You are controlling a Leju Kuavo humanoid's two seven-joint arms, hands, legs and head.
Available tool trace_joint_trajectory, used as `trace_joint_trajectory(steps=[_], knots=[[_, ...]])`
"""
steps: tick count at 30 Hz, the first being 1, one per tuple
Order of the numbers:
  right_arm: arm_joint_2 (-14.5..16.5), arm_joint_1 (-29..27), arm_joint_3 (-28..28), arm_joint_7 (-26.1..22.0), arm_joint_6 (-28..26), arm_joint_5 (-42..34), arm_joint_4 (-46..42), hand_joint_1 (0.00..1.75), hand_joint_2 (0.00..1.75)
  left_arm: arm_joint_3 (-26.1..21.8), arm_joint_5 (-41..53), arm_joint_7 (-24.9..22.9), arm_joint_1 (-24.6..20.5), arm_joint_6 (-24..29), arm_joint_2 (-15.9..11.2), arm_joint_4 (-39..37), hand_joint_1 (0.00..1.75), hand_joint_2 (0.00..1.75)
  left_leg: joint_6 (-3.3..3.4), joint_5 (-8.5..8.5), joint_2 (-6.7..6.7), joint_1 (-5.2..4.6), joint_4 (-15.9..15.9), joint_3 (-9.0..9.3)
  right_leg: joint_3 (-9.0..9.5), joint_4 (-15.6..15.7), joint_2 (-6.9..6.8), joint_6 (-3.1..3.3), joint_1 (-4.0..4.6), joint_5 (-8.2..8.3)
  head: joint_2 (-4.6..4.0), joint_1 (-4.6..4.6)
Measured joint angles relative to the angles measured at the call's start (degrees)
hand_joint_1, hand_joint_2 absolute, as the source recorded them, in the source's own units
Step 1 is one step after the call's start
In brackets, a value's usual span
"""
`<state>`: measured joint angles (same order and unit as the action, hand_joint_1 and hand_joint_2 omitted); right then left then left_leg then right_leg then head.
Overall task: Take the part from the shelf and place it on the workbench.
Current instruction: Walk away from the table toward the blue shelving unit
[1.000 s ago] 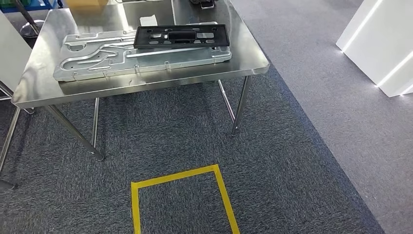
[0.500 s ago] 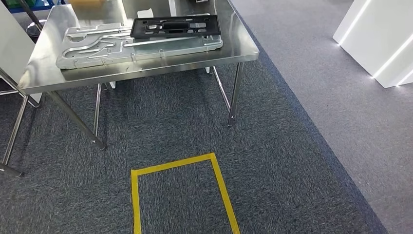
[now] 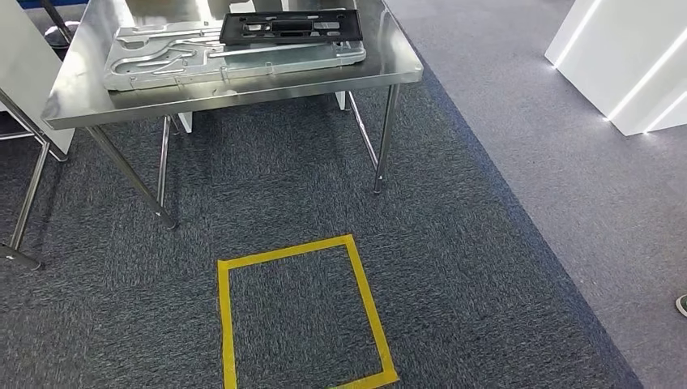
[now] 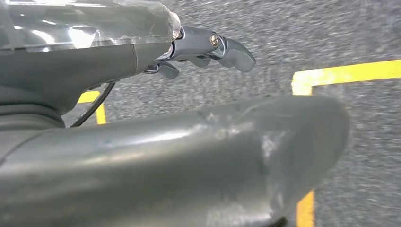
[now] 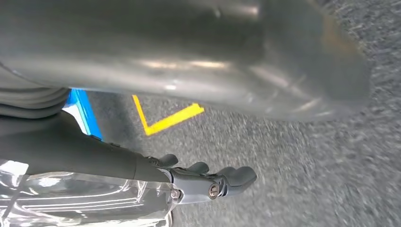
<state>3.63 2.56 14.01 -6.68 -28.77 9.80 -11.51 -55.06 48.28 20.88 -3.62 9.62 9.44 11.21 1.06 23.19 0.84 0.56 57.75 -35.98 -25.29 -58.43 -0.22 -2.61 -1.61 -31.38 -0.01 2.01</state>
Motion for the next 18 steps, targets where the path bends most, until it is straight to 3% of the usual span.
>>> trace_joint_trajectory(steps=[1, 2, 4, 6, 8, 9, 10, 11, 14, 15, 16, 18], knots=[[0.07, 0.01, -0.01, 0.53, 0.14, 0.11, 0.04, 0.00, 0.00, 0.00, 0.12, -0.55, 0.02, 0.01, 0.00, 0.01, 0.00, 0.00, -0.45, -0.44, -0.01, -0.05, 0.18, -0.26, 1.76, 2.76, 0.01, 0.40, 0.17, -1.02, 0.00, -0.01], [0.15, -0.01, -0.04, 1.03, 0.27, 0.37, 0.08, 0.00, 0.00, 0.00, 0.23, -1.03, 0.07, 0.02, 0.00, 0.01, 0.00, 0.00, -0.92, -0.91, -0.02, -0.02, 0.22, -0.41, 2.32, 4.10, -0.01, 0.90, 0.37, -1.48, 0.01, -0.02], [0.40, -0.08, -0.38, 1.64, 0.66, 1.46, 0.18, 0.00, 0.00, 0.00, 0.38, -1.66, 0.16, 0.05, 0.00, 0.01, 0.00, 0.00, -1.71, -0.82, -0.15, 0.26, 0.61, -0.82, 1.86, 4.19, -0.36, 2.07, 0.46, -0.96, 0.00, -0.02], [0.55, -0.22, -1.03, 1.99, 0.91, 2.88, 0.27, 0.00, 0.00, 0.00, 0.62, -1.96, 0.31, 0.07, 0.00, 0.01, 0.00, 0.00, -2.14, 2.64, -0.29, 0.51, 4.47, -2.33, 1.26, 4.25, -0.99, 3.18, 0.47, -0.16, 0.00, -0.06], [0.60, -0.41, -1.75, 2.10, 0.92, 3.84, 0.34, 0.00, 0.00, 0.00, 0.84, -2.06, 0.51, 0.06, 0.00, 0.01, 0.00, 0.00, -2.41, 7.36, -0.33, 0.55, 11.97, -4.85, 0.40, 4.07, -1.60, 3.76, 0.83, 0.38, 0.00, -0.09], [0.62, -0.46, -2.07, 2.20, 0.92, 4.07, 0.38, 0.00, 0.00, 0.00, 0.89, -2.06, 0.59, 0.06, 0.00, 0.01, 0.00, 0.00, -2.47, 8.65, -0.33, 0.55, 15.14, -5.67, -0.09, 3.86, -1.89, 3.87, 1.03, 0.58, -0.01, -0.09], [0.67, -0.49, -2.32, 2.32, 0.92, 4.21, 0.42, 0.00, 0.00, 0.00, 0.90, -2.06, 0.65, 0.06, 0.00, 0.01, 0.00, 0.00, -2.44, 8.87, -0.33, 0.55, 16.57, -5.60, -0.55, 3.57, -2.17, 3.91, 1.22, 0.71, -0.01, -0.09], [0.72, -0.49, -2.52, 2.47, 0.92, 4.28, 0.45, 0.00, 0.00, 0.00, 0.90, -2.06, 0.68, 0.06, 0.00, 0.01, 0.00, 0.00, -2.29, 8.10, -0.30, 0.53, 15.71, -4.33, -0.94, 3.23, -2.47, 3.90, 1.39, 0.75, 0.00, -0.08], [0.92, -0.51, -3.16, 2.73, 0.90, 4.64, 0.51, 0.00, 0.00, 0.00, 0.94, -2.04, 0.57, 0.06, -0.04, 0.02, 0.00, 0.00, -1.01, 4.87, 1.11, 0.04, 4.83, 3.13, -1.48, 2.41, -3.49, 3.69, 1.79, 0.59, 0.00, -0.07], [0.98, -0.52, -3.38, 2.75, 0.90, 4.83, 0.54, 0.00, 0.00, 0.00, 0.97, -2.03, 0.50, 0.06, -0.07, 0.02, 0.00, 0.00, -0.52, 4.54, 1.69, -0.26, 2.34, 4.58, -1.54, 2.28, -3.86, 3.48, 1.89, 0.57, -0.01, -0.04], [1.04, -0.52, -3.56, 2.80, 0.90, 5.02, 0.57, 0.00, 0.00, 0.00, 1.01, -1.99, 0.44, 0.05, -0.10, 0.03, 0.00, 0.00, -0.09, 4.65, 2.03, -0.53, 1.14, 5.13, -1.60, 2.20, -4.22, 3.21, 1.92, 0.59, 0.00, -0.05], [1.16, -0.28, -3.89, 2.89, 0.91, 5.37, 0.61, 0.00, 0.00, 0.00, 1.16, -1.88, 0.44, 0.03, -0.08, 0.03, 0.00, 0.00, 0.55, 4.30, 1.48, -0.58, 0.45, 5.03, -1.58, 2.28, -4.92, 2.53, 1.98, 0.66, 0.00, -0.05]])
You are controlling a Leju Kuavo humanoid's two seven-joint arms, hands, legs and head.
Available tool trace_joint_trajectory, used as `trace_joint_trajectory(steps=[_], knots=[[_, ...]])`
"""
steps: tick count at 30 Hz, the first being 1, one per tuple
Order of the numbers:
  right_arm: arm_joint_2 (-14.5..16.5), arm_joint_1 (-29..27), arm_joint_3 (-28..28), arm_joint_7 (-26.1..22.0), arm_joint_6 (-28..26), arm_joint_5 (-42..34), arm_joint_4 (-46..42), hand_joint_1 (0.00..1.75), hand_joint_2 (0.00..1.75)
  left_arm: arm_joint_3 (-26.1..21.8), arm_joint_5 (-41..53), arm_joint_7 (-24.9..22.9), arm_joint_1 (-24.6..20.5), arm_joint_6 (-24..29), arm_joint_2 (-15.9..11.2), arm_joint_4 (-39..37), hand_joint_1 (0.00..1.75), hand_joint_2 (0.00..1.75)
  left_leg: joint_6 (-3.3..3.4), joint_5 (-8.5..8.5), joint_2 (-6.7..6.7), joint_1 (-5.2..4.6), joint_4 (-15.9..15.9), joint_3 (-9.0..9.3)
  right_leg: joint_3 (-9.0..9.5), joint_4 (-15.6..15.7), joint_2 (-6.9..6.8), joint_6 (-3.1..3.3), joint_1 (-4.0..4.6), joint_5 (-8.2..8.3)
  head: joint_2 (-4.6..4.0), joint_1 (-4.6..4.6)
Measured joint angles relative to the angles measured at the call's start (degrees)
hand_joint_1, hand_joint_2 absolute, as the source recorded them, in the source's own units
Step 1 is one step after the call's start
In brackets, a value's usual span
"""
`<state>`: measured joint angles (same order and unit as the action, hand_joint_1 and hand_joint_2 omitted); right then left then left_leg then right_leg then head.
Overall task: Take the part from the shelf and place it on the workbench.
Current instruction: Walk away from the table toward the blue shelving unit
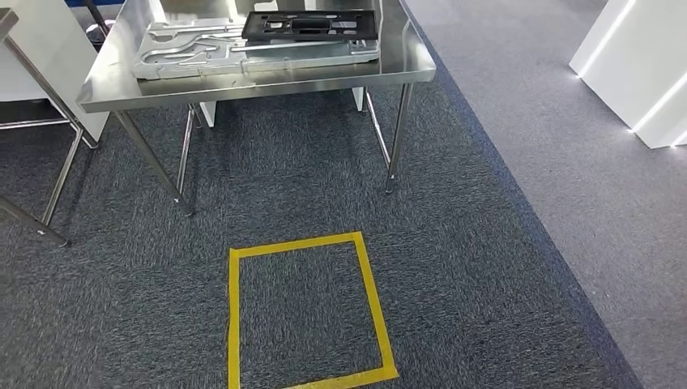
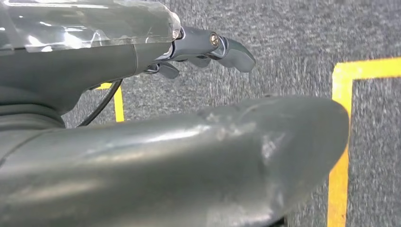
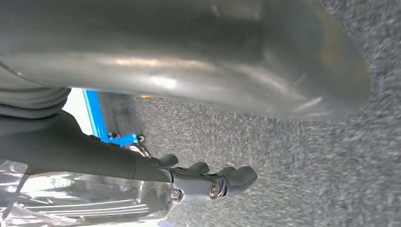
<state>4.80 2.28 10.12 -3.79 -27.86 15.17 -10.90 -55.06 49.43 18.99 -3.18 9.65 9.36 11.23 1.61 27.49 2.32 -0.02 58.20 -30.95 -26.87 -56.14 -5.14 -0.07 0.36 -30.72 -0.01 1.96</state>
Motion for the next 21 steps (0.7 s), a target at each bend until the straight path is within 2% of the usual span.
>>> trace_joint_trajectory(steps=[2, 3, 4, 5, 6, 7, 8, 9, 10, 11, 13, 14, 15, 16, 17, 18, 19, 21], knots=[[0.11, 0.19, -0.32, 0.05, 0.01, 0.29, -0.01, 0.00, 0.00, 0.01, 0.22, 0.10, 0.01, -0.05, 0.05, 0.01, 0.00, 0.00, 0.57, -0.64, -0.81, 0.40, -1.07, 0.01, -0.50, -1.08, 1.36, -0.69, -0.09, -1.03, 0.01, 0.12], [0.12, 0.17, -0.45, 0.08, 0.01, 0.42, -0.01, 0.00, 0.00, 0.01, 0.36, 0.11, -0.03, -0.10, 0.08, 0.02, 0.00, 0.00, 0.82, -1.03, -1.21, 0.63, -1.51, -0.06, -1.53, -3.14, 2.58, -0.99, -0.22, -2.45, 0.00, 0.18], [0.12, 0.10, -0.58, 0.14, 0.02, 0.54, 0.01, 0.00, 0.00, 0.02, 0.48, 0.13, -0.10, -0.15, 0.09, 0.02, 0.00, 0.00, 0.97, -1.26, -1.55, 0.63, -1.67, -0.29, -3.02, -6.08, 3.83, -1.23, -0.44, -4.18, 0.00, 0.25], [0.12, 0.05, -0.71, 0.23, 0.03, 0.64, 0.03, 0.00, 0.00, 0.04, 0.61, 0.13, -0.16, -0.22, 0.09, 0.02, 0.00, 0.00, 1.09, -1.42, -1.88, 0.65, -1.68, -0.55, -4.77, -9.44, 4.49, -1.39, -0.62, -5.92, 0.00, 0.27], [0.12, 0.03, -0.82, 0.38, 0.03, 0.70, 0.05, 0.00, 0.00, 0.06, 0.73, 0.12, -0.16, -0.28, 0.10, 0.02, 0.00, 0.00, 1.11, -1.53, -2.24, 0.65, -1.66, -0.79, -6.44, -12.65, 4.75, -1.58, -0.79, -7.27, 0.00, 0.27], [0.12, 0.00, -0.90, 0.60, 0.04, 0.72, 0.09, 0.00, 0.00, 0.08, 0.83, 0.11, -0.12, -0.32, 0.10, 0.02, 0.00, 0.00, 1.06, -1.62, -2.61, 0.65, -1.63, -0.96, -7.69, -14.97, 4.83, -1.76, -0.96, -7.86, 0.00, 0.27], [0.12, -0.02, -0.95, 0.81, 0.05, 0.74, 0.11, 0.00, 0.00, 0.10, 0.90, 0.09, -0.06, -0.35, 0.10, 0.02, 0.00, 0.00, 0.95, -1.72, -3.10, 0.67, -1.58, -1.08, -8.31, -15.96, 4.88, -1.93, -1.15, -7.56, 0.00, 0.27], [0.12, -0.07, -0.98, 0.98, 0.08, 0.76, 0.14, 0.00, 0.00, 0.11, 0.94, 0.07, -0.01, -0.36, 0.11, 0.02, 0.00, 0.00, 0.82, -1.80, -3.66, 0.72, -1.51, -1.16, -8.14, -15.36, 4.92, -2.10, -1.39, -6.38, 0.00, 0.27], [0.11, -0.15, -1.01, 1.09, 0.13, 0.78, 0.15, 0.00, 0.00, 0.13, 1.01, 0.05, 0.02, -0.36, 0.13, 0.02, 0.00, 0.00, 0.66, -1.87, -4.28, 0.78, -1.39, -1.21, -7.01, -12.82, 5.10, -2.22, -1.65, -4.32, 0.00, 0.27], [0.11, -0.24, -1.03, 1.15, 0.17, 0.80, 0.17, 0.00, 0.00, 0.14, 1.06, 0.03, 0.02, -0.36, 0.15, 0.02, 0.00, 0.00, 0.44, -1.91, -4.88, 0.83, -1.24, -1.27, -5.19, -8.90, 5.75, -2.31, -1.94, -1.98, 0.00, 0.28], [0.10, -0.40, -1.05, 1.26, 0.26, 0.82, 0.28, 0.00, 0.00, 0.19, 1.20, 0.03, -0.10, -0.36, 0.20, 0.02, 0.00, 0.00, -0.26, -1.93, -5.90, 0.74, -0.75, -1.69, -2.31, -2.20, 7.93, -2.22, -2.19, 0.66, 0.00, 0.24], [0.11, -0.41, -1.07, 1.41, 0.28, 0.84, 0.34, 0.00, 0.00, 0.21, 1.30, 0.03, -0.16, -0.36, 0.21, 0.02, 0.00, 0.00, -0.70, -2.01, -6.32, 0.69, -0.60, -1.97, -1.81, -0.72, 8.71, -2.00, -2.17, 0.94, 0.00, 0.22], [0.11, -0.38, -1.09, 1.59, 0.30, 0.87, 0.38, 0.00, 0.00, 0.25, 1.42, 0.04, -0.18, -0.36, 0.21, 0.02, 0.00, 0.00, -1.16, -2.15, -6.71, 0.69, -0.56, -2.22, -1.85, -0.45, 8.90, -1.70, -2.00, 0.80, 0.01, 0.20], [0.12, -0.32, -1.13, 1.76, 0.30, 0.90, 0.38, 0.00, 0.00, 0.28, 1.55, 0.05, -0.15, -0.37, 0.21, 0.02, 0.00, 0.00, -1.58, -2.36, -7.16, 0.79, -0.66, -2.43, -1.94, -0.46, 8.39, -1.27, -1.97, 0.98, 0.01, 0.17], [0.11, -0.28, -1.16, 1.90, 0.31, 0.90, 0.38, 0.00, 0.00, 0.32, 1.68, 0.08, -0.10, -0.38, 0.21, 0.02, 0.00, 0.00, -1.88, -2.32, -7.12, 0.91, -0.46, -2.61, -1.90, -0.32, 7.80, -0.81, -1.96, 1.18, 0.01, 0.19], [0.10, -0.29, -1.17, 1.92, 0.31, 0.90, 0.38, 0.00, 0.00, 0.37, 1.80, 0.12, -0.07, -0.39, 0.22, 0.02, 0.00, 0.00, -2.13, -1.71, -6.46, 1.00, 0.39, -3.07, -1.87, -0.16, 7.19, -0.31, -1.98, 1.40, 0.00, 0.13], [0.09, -0.32, -1.19, 1.89, 0.32, 0.88, 0.38, 0.00, 0.00, 0.43, 1.92, 0.16, -0.09, -0.41, 0.22, 0.02, 0.00, 0.00, -2.32, -0.39, -5.46, 1.06, 2.33, -3.99, -1.87, 0.02, 6.49, 0.16, -2.01, 1.59, 0.00, 0.08], [0.08, -0.49, -1.18, 1.79, 0.32, 0.87, 0.38, 0.00, 0.00, 0.56, 2.11, 0.21, -0.20, -0.44, 0.25, 0.02, 0.00, 0.00, -2.64, 3.73, -3.38, 1.14, 9.41, -7.06, -2.02, 0.08, 5.11, 0.70, -1.73, 1.69, 0.00, 0.00]])
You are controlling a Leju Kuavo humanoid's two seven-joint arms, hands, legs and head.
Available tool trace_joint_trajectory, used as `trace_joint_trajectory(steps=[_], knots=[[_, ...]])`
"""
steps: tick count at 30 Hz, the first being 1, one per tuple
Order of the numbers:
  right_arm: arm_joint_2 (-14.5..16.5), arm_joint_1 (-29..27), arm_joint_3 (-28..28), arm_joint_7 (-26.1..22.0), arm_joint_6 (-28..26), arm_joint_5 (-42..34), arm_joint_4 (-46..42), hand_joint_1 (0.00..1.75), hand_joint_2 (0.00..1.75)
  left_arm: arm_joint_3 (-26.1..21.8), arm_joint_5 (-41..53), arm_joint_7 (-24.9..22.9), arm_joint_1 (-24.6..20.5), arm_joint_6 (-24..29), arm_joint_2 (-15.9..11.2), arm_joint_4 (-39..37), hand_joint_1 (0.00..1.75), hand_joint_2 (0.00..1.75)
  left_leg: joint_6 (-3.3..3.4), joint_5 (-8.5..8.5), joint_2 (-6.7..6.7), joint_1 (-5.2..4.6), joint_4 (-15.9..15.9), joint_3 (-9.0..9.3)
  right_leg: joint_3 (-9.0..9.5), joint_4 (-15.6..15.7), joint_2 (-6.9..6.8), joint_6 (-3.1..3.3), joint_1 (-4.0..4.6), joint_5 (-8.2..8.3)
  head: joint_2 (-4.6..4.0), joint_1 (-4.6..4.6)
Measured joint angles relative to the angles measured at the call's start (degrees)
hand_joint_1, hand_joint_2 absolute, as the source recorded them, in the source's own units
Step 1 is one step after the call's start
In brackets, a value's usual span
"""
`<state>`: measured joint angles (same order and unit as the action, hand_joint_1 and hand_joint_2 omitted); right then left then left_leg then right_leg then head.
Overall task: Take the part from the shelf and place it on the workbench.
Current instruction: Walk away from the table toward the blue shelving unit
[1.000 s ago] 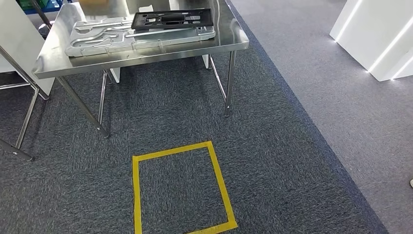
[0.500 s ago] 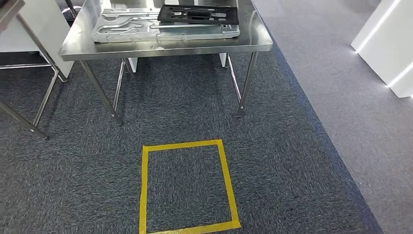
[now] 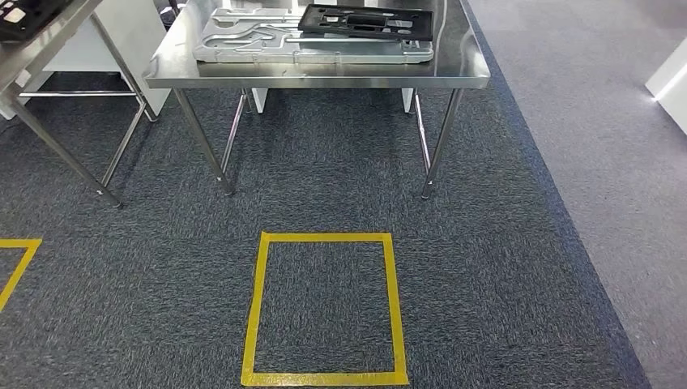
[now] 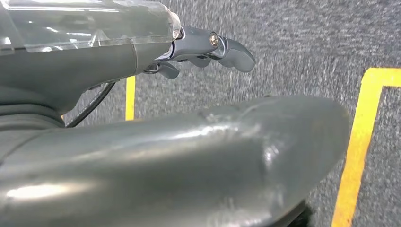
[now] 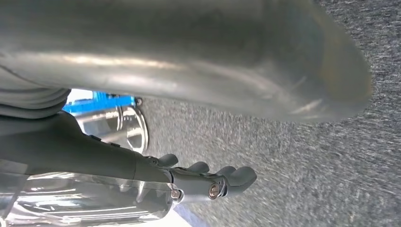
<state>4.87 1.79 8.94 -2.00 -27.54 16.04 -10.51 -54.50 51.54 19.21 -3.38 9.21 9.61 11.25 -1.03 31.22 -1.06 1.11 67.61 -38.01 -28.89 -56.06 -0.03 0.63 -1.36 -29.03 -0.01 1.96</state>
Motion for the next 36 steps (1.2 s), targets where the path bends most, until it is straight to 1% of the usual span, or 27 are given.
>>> trace_joint_trajectory(steps=[1, 2, 3, 4, 5, 7, 8, 9, 11, 13, 15, 16, 17, 18, 19, 20, 22, 23, 24, 26, 28, 29, 30, 32, 33, 34, 36], knots=[[0.00, -0.05, 0.00, 0.00, 0.01, 0.00, 0.01, 0.00, 0.00, 0.05, 0.05, 0.01, -0.03, -0.01, 0.01, 0.00, 0.00, 0.00, -0.15, 1.70, 0.36, 0.03, 3.79, -1.58, -0.08, -0.05, -0.70, 0.09, 0.17, -0.01, 0.01, 0.02], [-0.01, -0.07, 0.00, 0.00, 0.03, 0.00, 0.01, 0.00, 0.00, 0.08, 0.10, 0.01, 0.00, -0.01, 0.02, 0.00, 0.00, 0.00, -0.24, 2.48, 0.54, 0.05, 6.25, -2.49, -0.13, -0.12, -1.37, 0.13, 0.30, -0.06, 0.00, 0.03], [-0.01, -0.04, 0.00, 0.00, 0.05, 0.00, 0.01, 0.00, 0.00, 0.10, 0.16, 0.01, 0.05, -0.01, 0.03, 0.00, 0.00, 0.00, -0.24, 2.15, 0.67, 0.05, 6.55, -2.33, -0.14, -0.21, -1.99, 0.14, 0.40, -0.12, 0.01, 0.03], [-0.01, 0.00, 0.00, 0.00, 0.08, 0.00, 0.00, 0.00, 0.00, 0.11, 0.23, 0.01, 0.09, 0.01, 0.04, 0.00, 0.00, 0.00, -0.14, 0.86, 0.90, 0.04, 4.57, -1.04, -0.10, -0.32, -2.54, 0.11, 0.47, -0.22, 0.00, 0.03], [-0.01, 0.05, 0.00, 0.00, 0.13, 0.00, 0.00, 0.00, 0.00, 0.13, 0.34, 0.02, 0.09, 0.03, 0.05, 0.01, 0.00, 0.00, 0.10, -0.98, 1.51, -0.01, 0.72, 1.20, -0.01, -0.45, -3.05, 0.02, 0.54, -0.37, 0.00, 0.03], [-0.01, 0.07, 0.00, 0.01, 0.23, 0.00, 0.01, 0.00, 0.00, 0.16, 0.53, 0.05, -0.06, 0.08, 0.09, 0.00, 0.00, 0.00, 0.83, -3.20, 3.33, -0.42, -6.55, 5.12, 0.10, -0.78, -3.93, -0.44, 0.81, -0.77, 0.00, 0.06], [-0.03, 0.08, 0.00, 0.01, 0.30, 0.01, 0.00, 0.00, 0.00, 0.21, 0.61, 0.06, -0.12, 0.12, 0.13, 0.00, 0.00, 0.00, 1.18, -3.53, 3.90, -0.66, -8.44, 6.02, 0.14, -0.92, -4.31, -0.74, 0.94, -0.94, 0.00, 0.09], [-0.05, 0.14, 0.00, 0.01, 0.35, 0.02, 0.00, 0.00, 0.00, 0.26, 0.64, 0.05, -0.12, 0.17, 0.16, 0.00, 0.00, 0.00, 1.46, -3.38, 3.95, -0.90, -8.97, 6.11, 0.16, -0.95, -4.67, -1.06, 1.03, -1.02, 0.00, 0.12], [-0.10, 0.34, 0.00, 0.01, 0.49, 0.04, -0.01, 0.00, 0.00, 0.34, 0.68, 0.02, 0.03, 0.34, 0.21, 0.01, 0.00, 0.00, 2.08, -3.73, 2.99, -0.85, -9.35, 6.05, 0.38, -0.86, -5.11, -1.75, 0.91, -1.17, 0.00, 0.12], [-0.20, 0.38, 0.00, 0.01, 0.58, 0.06, -0.02, 0.00, 0.00, 0.40, 0.69, -0.02, 0.06, 0.46, 0.27, 0.01, 0.00, 0.00, 2.86, -4.26, 2.12, -0.58, -10.02, 6.30, -0.23, -2.62, -3.45, -2.44, 0.66, -2.73, 0.01, 0.20], [-0.32, 0.22, 0.00, 0.02, 0.66, 0.08, -0.01, 0.00, 0.00, 0.45, 0.69, -0.04, -0.03, 0.48, 0.40, 0.01, 0.00, 0.00, 3.33, -4.57, 1.25, -0.51, -10.29, 6.24, -3.31, -9.00, -1.00, -2.86, 0.50, -6.43, 0.00, 0.31], [-0.33, 0.15, 0.00, 0.03, 0.72, 0.09, -0.01, 0.00, 0.00, 0.46, 0.69, -0.07, -0.03, 0.48, 0.47, 0.01, 0.00, 0.00, 3.43, -4.63, 0.75, -0.54, -10.28, 6.11, -5.36, -13.00, -0.42, -2.98, 0.48, -8.15, -0.01, 0.31], [-0.35, 0.12, 0.00, 0.08, 0.80, 0.14, 0.00, 0.00, 0.00, 0.46, 0.70, -0.10, 0.02, 0.47, 0.54, 0.01, 0.00, 0.00, 3.45, -4.64, 0.21, -0.56, -10.24, 6.05, -6.96, -15.96, -0.24, -3.06, 0.47, -8.94, -0.01, 0.31], [-0.36, 0.10, -0.01, 0.13, 0.87, 0.24, 0.00, 0.00, 0.00, 0.46, 0.70, -0.15, 0.09, 0.47, 0.57, 0.01, 0.00, 0.00, 3.45, -4.64, -0.38, -0.57, -10.19, 6.04, -7.68, -17.02, -0.18, -3.10, 0.46, -8.53, -0.01, 0.31], [-0.37, 0.07, -0.03, 0.18, 0.94, 0.39, 0.01, 0.00, 0.00, 0.46, 0.71, -0.21, 0.13, 0.47, 0.59, 0.01, 0.00, 0.00, 3.42, -4.62, -1.03, -0.57, -10.11, 6.09, -7.27, -15.73, -0.09, -3.08, 0.41, -6.94, -0.01, 0.31], [-0.40, 0.03, -0.06, 0.23, 0.98, 0.60, 0.02, 0.00, 0.00, 0.46, 0.72, -0.25, 0.14, 0.47, 0.60, 0.01, 0.00, 0.00, 3.36, -4.59, -1.70, -0.56, -10.01, 6.16, -5.88, -12.41, 0.29, -2.98, 0.33, -4.57, -0.01, 0.31], [-0.48, -0.16, -0.12, 0.27, 1.03, 0.95, 0.05, 0.00, 0.00, 0.46, 0.75, -0.28, 0.08, 0.48, 0.66, 0.01, 0.00, 0.00, 2.99, -4.46, -2.93, -0.63, -9.67, 6.09, -2.64, -4.80, 2.49, -2.57, 0.12, -0.99, -0.01, 0.30], [-0.51, -0.17, -0.15, 0.28, 1.03, 1.07, 0.07, 0.00, 0.00, 0.47, 0.77, -0.27, 0.05, 0.49, 0.68, 0.01, 0.00, 0.00, 2.66, -4.45, -3.43, -0.67, -9.54, 5.91, -1.72, -2.48, 3.45, -2.35, 0.09, -0.27, -0.01, 0.28], [-0.52, -0.15, -0.18, 0.29, 1.02, 1.16, 0.09, 0.00, 0.00, 0.47, 0.79, -0.27, 0.05, 0.51, 0.70, 0.01, 0.00, 0.00, 2.26, -4.48, -3.88, -0.67, -9.50, 5.72, -1.38, -1.54, 4.03, -2.09, 0.15, -0.27, -0.01, 0.27], [-0.51, 0.03, -0.32, 0.29, 0.99, 1.40, 0.11, 0.00, 0.00, 0.47, 0.81, -0.24, 0.15, 0.59, 0.74, 0.01, 0.00, 0.00, 1.43, -4.68, -4.77, -0.58, -9.65, 5.45, -1.28, -1.20, 3.30, -1.43, 0.18, -0.14, -0.01, 0.25], [-0.49, 0.00, -0.51, 0.31, 0.91, 1.83, 0.11, 0.00, 0.00, 0.47, 0.78, -0.19, 0.26, 0.73, 0.76, 0.01, 0.00, 0.00, 0.91, -3.55, -3.51, -0.62, -8.03, 4.64, -0.91, -0.57, 2.00, -0.47, 0.03, 0.18, -0.01, 0.12], [-0.48, -0.07, -0.60, 0.31, 0.85, 2.02, 0.11, 0.00, 0.00, 0.46, 0.74, -0.17, 0.25, 0.78, 0.75, 0.01, 0.00, 0.00, 0.74, -2.04, -2.25, -0.64, -5.58, 3.51, -0.78, -0.29, 1.23, -0.06, -0.03, 0.30, 0.00, 0.01], [-0.48, -0.19, -0.67, 0.33, 0.79, 2.18, 0.13, 0.00, 0.00, 0.46, 0.70, -0.16, 0.23, 0.81, 0.75, 0.01, 0.00, 0.00, 0.61, -0.09, -0.82, -0.61, -2.08, 1.88, -0.74, -0.24, 0.48, 0.21, 0.14, 0.29, 0.01, -0.08], [-0.46, -0.33, -0.90, 0.34, 0.69, 2.43, 0.15, 0.00, 0.00, 0.45, 0.64, -0.16, 0.22, 0.82, 0.75, 0.01, 0.00, 0.00, 0.32, 3.04, 0.38, -0.47, 5.18, -1.52, -0.82, -0.35, -0.94, 0.42, 0.38, 0.19, -0.01, -0.16], [-0.46, -0.34, -1.04, 0.34, 0.67, 2.57, 0.15, 0.00, 0.00, 0.45, 0.63, -0.16, 0.29, 0.82, 0.75, 0.01, 0.00, 0.00, 0.24, 3.24, 0.59, -0.44, 6.78, -2.18, -0.84, -0.42, -1.60, 0.43, 0.46, 0.11, -0.01, -0.17], [-0.46, -0.32, -1.19, 0.34, 0.65, 2.71, 0.15, 0.00, 0.00, 0.45, 0.63, -0.16, 0.36, 0.81, 0.75, 0.01, 0.00, 0.00, 0.25, 2.34, 0.77, -0.42, 6.07, -1.68, -0.81, -0.52, -2.21, 0.38, 0.49, 0.00, -0.02, -0.18], [-0.42, -0.22, -1.40, 0.35, 0.60, 2.98, 0.15, 0.00, 0.00, 0.44, 0.67, -0.17, 0.43, 0.78, 0.73, 0.01, 0.00, 0.00, 0.54, -1.31, 1.77, -0.46, -1.07, 2.28, -0.58, -0.74, -3.29, 0.12, 0.54, -0.34, -0.01, -0.18]])
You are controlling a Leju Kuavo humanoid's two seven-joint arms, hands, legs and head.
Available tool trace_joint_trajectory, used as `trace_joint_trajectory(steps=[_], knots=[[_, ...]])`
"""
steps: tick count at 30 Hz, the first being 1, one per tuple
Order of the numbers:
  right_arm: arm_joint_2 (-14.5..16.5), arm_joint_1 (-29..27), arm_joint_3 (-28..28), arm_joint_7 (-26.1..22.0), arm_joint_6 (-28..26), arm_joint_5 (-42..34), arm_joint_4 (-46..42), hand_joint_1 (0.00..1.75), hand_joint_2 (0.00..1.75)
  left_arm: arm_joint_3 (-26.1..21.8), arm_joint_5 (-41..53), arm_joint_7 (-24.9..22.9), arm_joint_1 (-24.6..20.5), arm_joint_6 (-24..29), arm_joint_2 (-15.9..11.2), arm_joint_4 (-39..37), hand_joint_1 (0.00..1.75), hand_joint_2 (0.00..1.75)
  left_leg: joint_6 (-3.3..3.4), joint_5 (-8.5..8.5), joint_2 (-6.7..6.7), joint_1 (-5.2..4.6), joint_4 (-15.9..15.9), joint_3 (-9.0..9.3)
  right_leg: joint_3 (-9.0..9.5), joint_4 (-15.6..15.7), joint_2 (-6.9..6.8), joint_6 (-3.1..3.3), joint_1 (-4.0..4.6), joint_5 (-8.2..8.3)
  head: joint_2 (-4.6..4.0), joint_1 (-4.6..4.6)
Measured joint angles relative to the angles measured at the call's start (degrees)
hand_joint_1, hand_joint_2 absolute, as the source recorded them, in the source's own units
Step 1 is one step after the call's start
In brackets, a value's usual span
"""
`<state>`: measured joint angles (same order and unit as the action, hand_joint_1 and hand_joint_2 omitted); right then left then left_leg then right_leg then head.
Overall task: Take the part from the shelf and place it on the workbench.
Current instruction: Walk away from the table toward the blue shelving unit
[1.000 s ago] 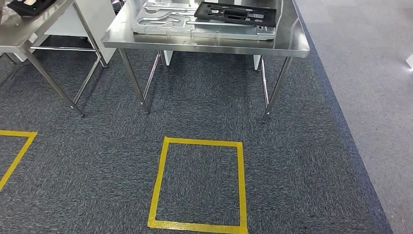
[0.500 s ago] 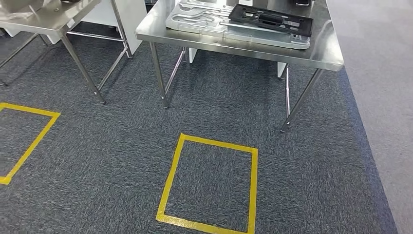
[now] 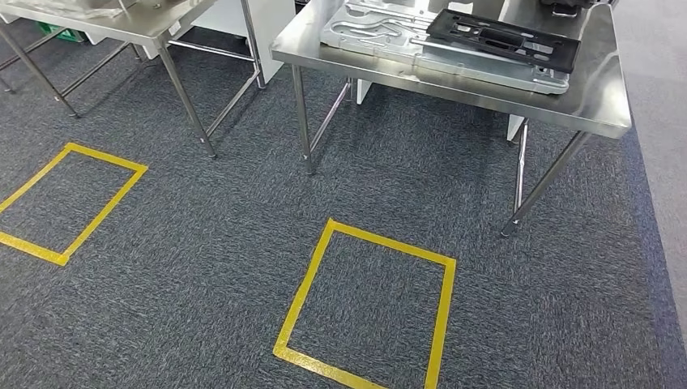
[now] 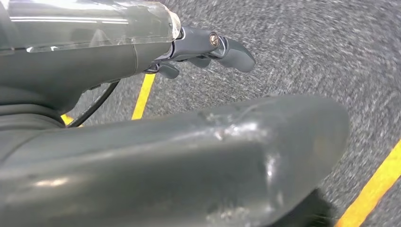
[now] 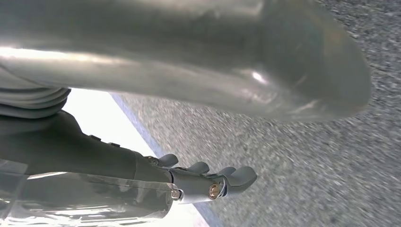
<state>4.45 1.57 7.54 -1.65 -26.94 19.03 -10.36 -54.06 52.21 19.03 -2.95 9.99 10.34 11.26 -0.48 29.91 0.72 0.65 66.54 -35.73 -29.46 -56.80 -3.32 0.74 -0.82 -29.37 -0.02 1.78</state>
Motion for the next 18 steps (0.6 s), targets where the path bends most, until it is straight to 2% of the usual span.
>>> trace_joint_trajectory(steps=[2, 3, 5, 7, 8, 10, 11, 12, 13, 14, 16, 17, 18], knots=[[0.08, 0.04, -0.13, 0.08, -0.14, 0.22, 0.00, 0.00, 0.00, -0.01, 0.08, -0.05, -0.10, -0.10, -0.02, 0.00, 0.00, 0.00, 0.55, -1.98, 1.47, -0.37, -6.56, 3.49, 0.23, -0.26, -0.89, -0.54, 0.28, -0.41, 0.00, 0.05], [0.12, 0.08, -0.20, 0.16, -0.22, 0.34, 0.00, 0.00, 0.00, -0.01, 0.10, -0.08, -0.11, -0.19, -0.02, 0.00, 0.00, 0.00, 0.81, -2.11, 1.84, -0.54, -7.90, 4.11, 0.33, -0.33, -1.28, -0.83, 0.41, -0.55, 0.01, 0.08], [0.26, 0.36, -0.45, 0.49, -0.32, 0.72, -0.01, 0.00, 0.00, -0.02, 0.08, -0.04, 0.06, -0.33, -0.03, 0.00, 0.00, 0.00, 1.36, -2.16, 1.14, -0.65, -8.27, 4.07, 0.54, -0.21, -1.91, -1.43, 0.46, -0.63, 0.01, 0.13], [0.40, 0.56, -0.79, 0.81, -0.36, 1.08, -0.03, 0.00, 0.00, -0.04, 0.05, 0.09, 0.24, -0.37, -0.04, 0.00, 0.00, 0.00, 2.08, -2.61, 0.32, -0.46, -8.80, 4.22, 0.36, -1.14, -0.69, -2.12, 0.24, -1.62, 0.01, 0.16], [0.43, 0.54, -0.92, 0.88, -0.37, 1.15, -0.04, 0.00, 0.00, -0.05, 0.06, 0.15, 0.18, -0.37, -0.05, 0.00, 0.00, 0.00, 2.46, -2.86, -0.06, -0.33, -9.09, 4.29, -0.46, -3.00, 0.49, -2.37, 0.13, -2.98, 0.01, 0.20], [0.47, 0.36, -1.06, 0.91, -0.39, 1.09, -0.02, 0.00, 0.00, -0.05, 0.20, 0.21, -0.02, -0.37, -0.06, 0.00, 0.00, 0.00, 2.90, -3.12, -0.94, -0.32, -9.20, 4.08, -3.94, -10.05, 2.55, -2.58, 0.01, -6.84, 0.01, 0.27], [0.49, 0.33, -1.08, 0.91, -0.40, 1.03, -0.01, 0.00, 0.00, -0.05, 0.33, 0.21, -0.09, -0.37, -0.07, 0.00, 0.00, 0.00, 2.97, -3.16, -1.45, -0.36, -9.18, 3.97, -5.80, -13.64, 2.87, -2.63, -0.01, -8.20, 0.01, 0.27], [0.51, 0.31, -1.09, 0.92, -0.40, 0.97, -0.01, 0.00, 0.00, -0.05, 0.47, 0.20, -0.08, -0.36, -0.08, 0.00, 0.00, 0.00, 2.99, -3.18, -2.00, -0.40, -9.15, 3.93, -7.07, -15.92, 2.99, -2.65, -0.02, -8.56, 0.01, 0.26], [0.52, 0.30, -1.09, 0.92, -0.40, 0.94, 0.00, 0.00, 0.00, -0.05, 0.62, 0.19, -0.05, -0.35, -0.08, 0.00, 0.00, 0.00, 2.99, -3.18, -2.59, -0.42, -9.09, 3.95, -7.32, -16.02, 3.06, -2.63, -0.02, -7.65, 0.00, 0.27], [0.53, 0.28, -1.09, 0.93, -0.40, 0.91, 0.00, 0.00, 0.00, -0.04, 0.75, 0.19, -0.03, -0.35, -0.08, 0.00, 0.00, 0.00, 2.95, -3.15, -3.24, -0.43, -9.02, 4.01, -6.46, -13.83, 3.25, -2.53, -0.04, -5.69, 0.00, 0.27], [0.52, 0.15, -1.09, 0.93, -0.40, 0.90, 0.01, 0.00, 0.00, 0.00, 1.00, 0.18, -0.10, -0.34, -0.05, 0.00, 0.00, 0.00, 2.72, -3.06, -4.50, -0.51, -8.76, 4.03, -3.13, -6.11, 4.95, -2.10, -0.08, -1.40, 0.00, 0.27], [0.52, 0.11, -1.10, 0.93, -0.40, 0.92, 0.02, 0.00, 0.00, 0.02, 1.09, 0.18, -0.17, -0.33, -0.03, 0.00, 0.00, 0.00, 2.47, -3.04, -5.08, -0.57, -8.64, 3.92, -1.83, -3.05, 5.87, -1.87, -0.09, -0.20, 0.00, 0.24], [0.52, 0.11, -1.11, 0.92, -0.41, 0.96, 0.02, 0.00, 0.00, 0.03, 1.14, 0.18, -0.22, -0.32, -0.01, 0.00, 0.00, 0.00, 2.15, -3.06, -5.53, -0.58, -8.56, 3.76, -1.13, -1.29, 6.57, -1.64, -0.04, 0.24, 0.00, 0.22]])
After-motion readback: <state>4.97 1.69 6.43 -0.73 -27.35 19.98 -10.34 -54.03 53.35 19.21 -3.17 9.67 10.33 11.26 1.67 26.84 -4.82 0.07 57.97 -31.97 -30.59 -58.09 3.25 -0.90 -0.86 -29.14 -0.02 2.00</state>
